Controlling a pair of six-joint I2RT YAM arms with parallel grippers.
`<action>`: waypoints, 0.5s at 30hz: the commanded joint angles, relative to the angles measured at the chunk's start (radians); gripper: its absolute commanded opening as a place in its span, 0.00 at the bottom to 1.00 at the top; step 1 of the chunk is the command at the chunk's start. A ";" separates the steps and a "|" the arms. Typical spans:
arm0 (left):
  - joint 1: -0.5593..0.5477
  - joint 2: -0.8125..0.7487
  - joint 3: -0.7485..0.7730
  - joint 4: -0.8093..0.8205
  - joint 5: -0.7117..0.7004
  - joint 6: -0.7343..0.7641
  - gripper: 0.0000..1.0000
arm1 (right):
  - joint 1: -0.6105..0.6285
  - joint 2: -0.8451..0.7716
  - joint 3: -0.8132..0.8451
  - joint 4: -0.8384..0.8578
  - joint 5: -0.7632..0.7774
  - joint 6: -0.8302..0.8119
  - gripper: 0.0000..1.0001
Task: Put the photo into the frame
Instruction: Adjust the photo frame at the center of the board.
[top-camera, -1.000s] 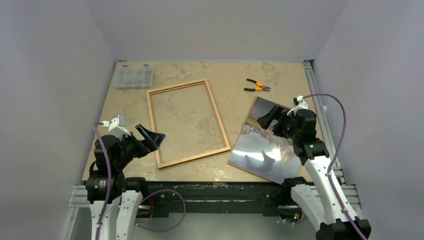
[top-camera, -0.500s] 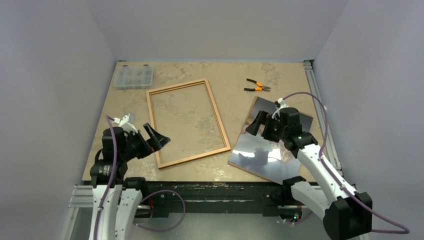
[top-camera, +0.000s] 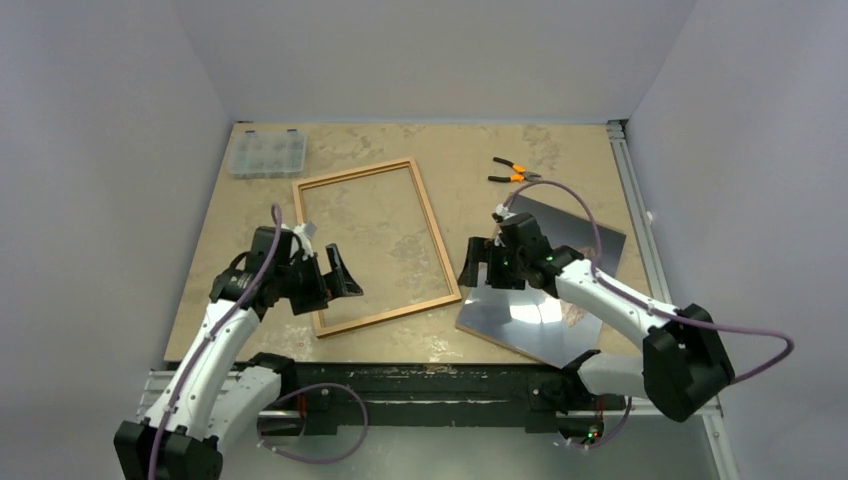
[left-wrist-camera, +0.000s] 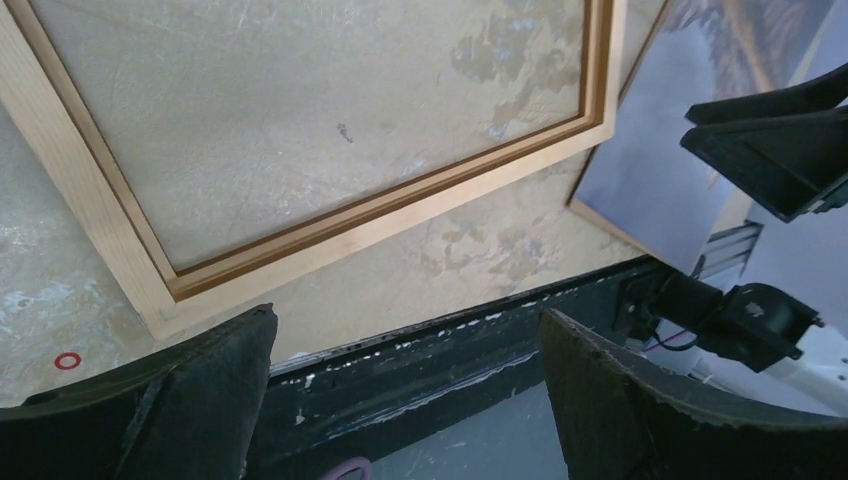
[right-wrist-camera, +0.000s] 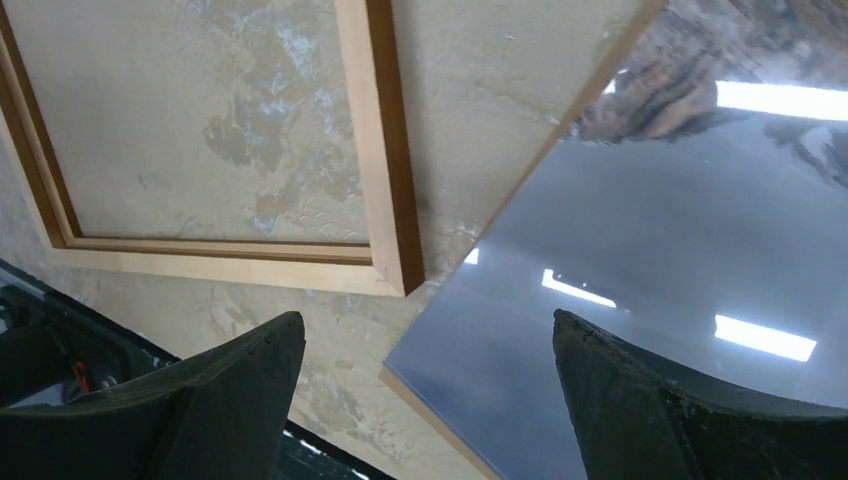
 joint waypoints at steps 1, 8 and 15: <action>-0.096 0.082 0.112 -0.047 -0.133 0.059 1.00 | 0.094 0.100 0.124 0.009 0.084 -0.005 0.91; -0.126 0.059 0.248 -0.107 -0.165 0.084 1.00 | 0.189 0.278 0.294 -0.069 0.180 -0.047 0.73; -0.126 -0.105 0.276 0.031 0.073 0.007 1.00 | 0.195 0.479 0.522 -0.204 0.321 -0.133 0.68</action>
